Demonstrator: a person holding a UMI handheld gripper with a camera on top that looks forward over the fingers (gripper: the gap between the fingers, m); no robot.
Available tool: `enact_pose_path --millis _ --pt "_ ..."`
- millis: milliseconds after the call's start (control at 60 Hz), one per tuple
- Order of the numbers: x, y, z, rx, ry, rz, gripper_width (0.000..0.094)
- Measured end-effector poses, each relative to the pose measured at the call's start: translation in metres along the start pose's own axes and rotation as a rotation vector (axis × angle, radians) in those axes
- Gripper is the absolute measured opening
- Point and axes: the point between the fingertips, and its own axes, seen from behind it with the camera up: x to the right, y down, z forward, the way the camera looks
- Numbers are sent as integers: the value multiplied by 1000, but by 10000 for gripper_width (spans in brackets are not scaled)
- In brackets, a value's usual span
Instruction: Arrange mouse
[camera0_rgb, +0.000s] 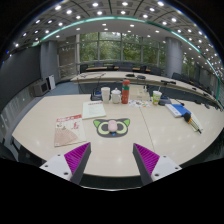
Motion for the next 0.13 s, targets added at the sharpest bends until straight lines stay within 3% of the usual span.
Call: enact_pose_path --millis 133 --pt "-4 8 -27 8 -11 23 855"
